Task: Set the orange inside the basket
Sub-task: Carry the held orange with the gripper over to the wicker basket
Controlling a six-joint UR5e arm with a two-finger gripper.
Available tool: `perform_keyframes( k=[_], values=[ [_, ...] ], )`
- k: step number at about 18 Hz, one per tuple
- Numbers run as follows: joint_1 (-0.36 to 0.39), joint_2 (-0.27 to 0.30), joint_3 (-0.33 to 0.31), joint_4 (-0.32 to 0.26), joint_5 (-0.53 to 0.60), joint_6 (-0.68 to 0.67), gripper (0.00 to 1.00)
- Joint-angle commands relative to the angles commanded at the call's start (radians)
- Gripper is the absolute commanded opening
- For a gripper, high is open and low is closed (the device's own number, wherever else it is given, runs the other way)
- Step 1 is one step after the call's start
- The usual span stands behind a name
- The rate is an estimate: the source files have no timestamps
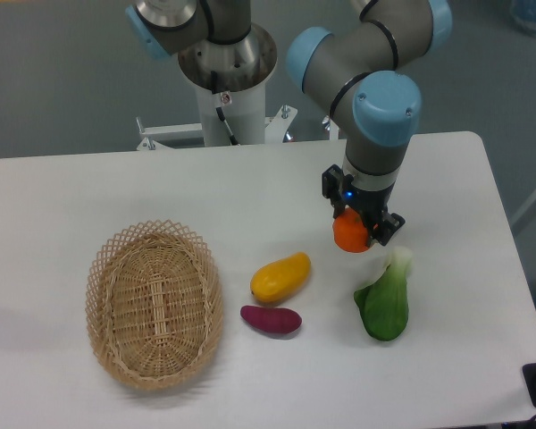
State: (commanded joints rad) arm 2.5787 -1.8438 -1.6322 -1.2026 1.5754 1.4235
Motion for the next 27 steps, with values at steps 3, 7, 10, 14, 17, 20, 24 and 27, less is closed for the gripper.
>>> perform_keyframes(
  k=[3,7,10,14,17,20,24,27],
  values=[
    [-0.002,0.000,0.000,0.000,0.000,-0.002,0.49],
    [-0.011,-0.003,0.000,0.000,0.000,-0.021,0.49],
    [-0.025,-0.005,0.003,0.002,0.000,-0.046,0.49],
    [-0.044,-0.011,0.006,0.003,0.002,-0.087,0.49],
    [-0.066,-0.011,0.009,0.015,0.000,-0.109,0.49],
    [-0.089,-0.014,0.009,0.017,0.000,-0.150,0.49],
    [-0.143,-0.029,0.011,0.055,-0.002,-0.213,0.49],
    [-0.207,-0.067,0.041,0.075,0.002,-0.303,0.49]
  ],
)
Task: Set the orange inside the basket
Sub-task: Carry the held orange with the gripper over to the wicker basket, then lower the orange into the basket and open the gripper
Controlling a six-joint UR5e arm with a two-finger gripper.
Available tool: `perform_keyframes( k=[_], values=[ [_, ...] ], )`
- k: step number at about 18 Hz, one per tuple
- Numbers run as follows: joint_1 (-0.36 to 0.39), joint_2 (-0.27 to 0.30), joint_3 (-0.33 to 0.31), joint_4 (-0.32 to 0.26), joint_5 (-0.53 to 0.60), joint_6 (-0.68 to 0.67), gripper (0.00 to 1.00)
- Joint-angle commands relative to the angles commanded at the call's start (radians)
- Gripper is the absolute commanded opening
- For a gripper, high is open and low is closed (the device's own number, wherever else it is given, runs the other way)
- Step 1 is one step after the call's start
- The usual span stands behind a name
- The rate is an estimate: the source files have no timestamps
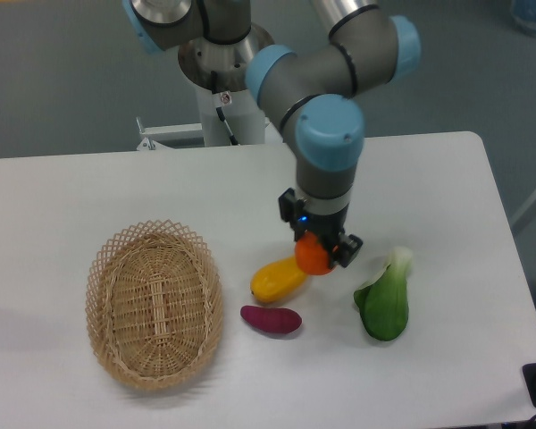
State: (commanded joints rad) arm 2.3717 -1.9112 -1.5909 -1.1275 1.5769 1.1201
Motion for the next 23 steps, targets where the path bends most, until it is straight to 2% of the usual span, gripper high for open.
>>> perform_keyframes(
  k=[5,10,14,17,23],
  values=[
    [-0.080,-0.038,0.035,0.029,-0.002,-0.089,0.49],
    [-0.190,-0.061,0.034,0.064,-0.008,-0.146,0.49],
    [-0.241,-0.081,0.029,0.071,-0.023,-0.203,0.49],
    [-0.291,-0.107,0.013,0.129,-0.018,-0.255,0.48],
    [-0.347,-0.138,-0.024,0.138,-0.017,-0.270,0.48]
  ],
)
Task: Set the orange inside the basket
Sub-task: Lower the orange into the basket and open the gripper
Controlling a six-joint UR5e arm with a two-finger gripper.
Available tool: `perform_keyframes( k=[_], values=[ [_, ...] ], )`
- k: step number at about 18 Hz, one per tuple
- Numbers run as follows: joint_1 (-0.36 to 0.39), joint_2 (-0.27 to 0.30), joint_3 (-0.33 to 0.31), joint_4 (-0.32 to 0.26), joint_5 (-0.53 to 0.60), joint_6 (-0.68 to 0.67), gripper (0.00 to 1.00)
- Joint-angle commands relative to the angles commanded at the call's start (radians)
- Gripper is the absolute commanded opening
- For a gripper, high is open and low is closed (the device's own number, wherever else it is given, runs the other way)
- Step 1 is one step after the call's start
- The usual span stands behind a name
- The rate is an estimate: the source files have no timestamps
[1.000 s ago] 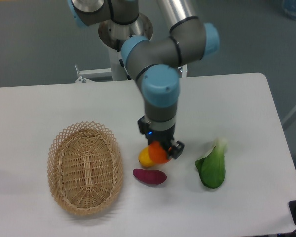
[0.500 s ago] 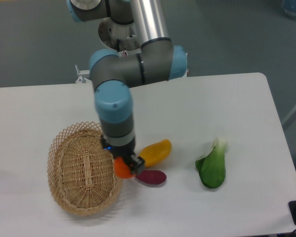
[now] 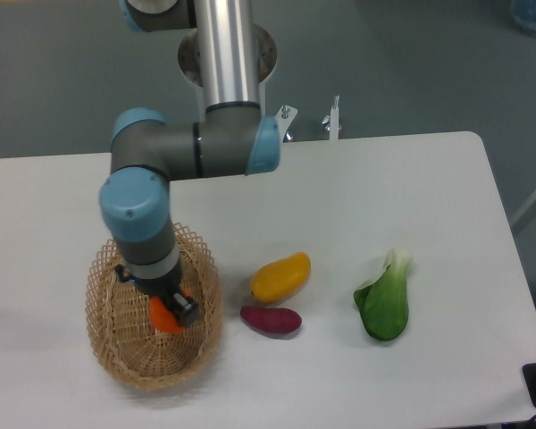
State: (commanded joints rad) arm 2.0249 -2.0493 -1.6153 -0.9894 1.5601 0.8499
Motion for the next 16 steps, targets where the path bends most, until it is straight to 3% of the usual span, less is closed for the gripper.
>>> perform_keyframes(
  k=[6,9,13,15,16],
  values=[
    [-0.012,-0.015,-0.005,0.020,-0.002,-0.028,0.49],
    [-0.012,-0.015,-0.005,0.021,-0.003,-0.028,0.56],
    [-0.012,-0.015,-0.005,0.023,-0.003,-0.026,0.76],
    [-0.012,-0.014,-0.005,0.025,-0.005,-0.020,1.00],
    [-0.012,-0.011,-0.005,0.022,-0.006,-0.023,1.00]
  ],
)
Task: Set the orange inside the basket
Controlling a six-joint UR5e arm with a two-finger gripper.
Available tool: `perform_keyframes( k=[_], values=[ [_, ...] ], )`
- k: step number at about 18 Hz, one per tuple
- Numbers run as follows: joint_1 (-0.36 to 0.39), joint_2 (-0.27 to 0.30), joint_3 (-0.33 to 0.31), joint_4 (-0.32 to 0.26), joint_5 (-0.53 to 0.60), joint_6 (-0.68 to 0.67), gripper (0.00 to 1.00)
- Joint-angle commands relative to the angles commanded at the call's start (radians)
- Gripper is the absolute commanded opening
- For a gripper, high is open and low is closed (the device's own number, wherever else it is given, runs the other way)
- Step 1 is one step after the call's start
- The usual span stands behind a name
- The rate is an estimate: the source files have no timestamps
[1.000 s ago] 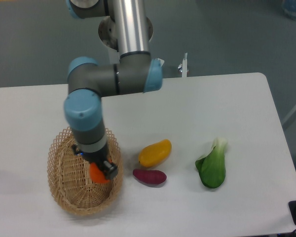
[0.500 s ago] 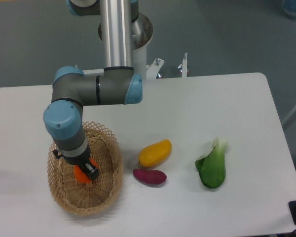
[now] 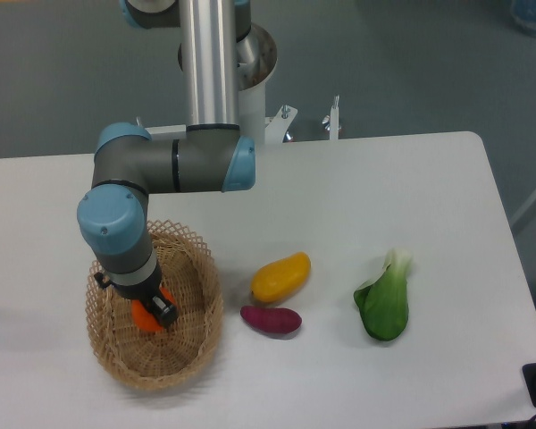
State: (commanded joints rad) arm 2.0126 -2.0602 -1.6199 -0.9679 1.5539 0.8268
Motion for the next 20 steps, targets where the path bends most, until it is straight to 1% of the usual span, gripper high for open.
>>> perform_keyframes(
  k=[3,5,8,12,14,19,20],
  values=[
    [0.000,0.000,-0.006,-0.003,-0.002,-0.012,1.00],
    [0.002,0.005,-0.012,-0.002,0.000,-0.044,1.00],
    [0.011,0.008,0.000,0.000,0.005,-0.098,1.00],
    [0.089,0.074,-0.018,-0.006,0.008,-0.101,1.00],
    [0.127,0.090,-0.032,-0.008,0.005,-0.098,1.00],
    [0.198,0.109,-0.037,-0.014,0.014,-0.084,1.00],
    [0.233,0.118,-0.035,-0.009,0.014,-0.078,1.00]
  ],
)
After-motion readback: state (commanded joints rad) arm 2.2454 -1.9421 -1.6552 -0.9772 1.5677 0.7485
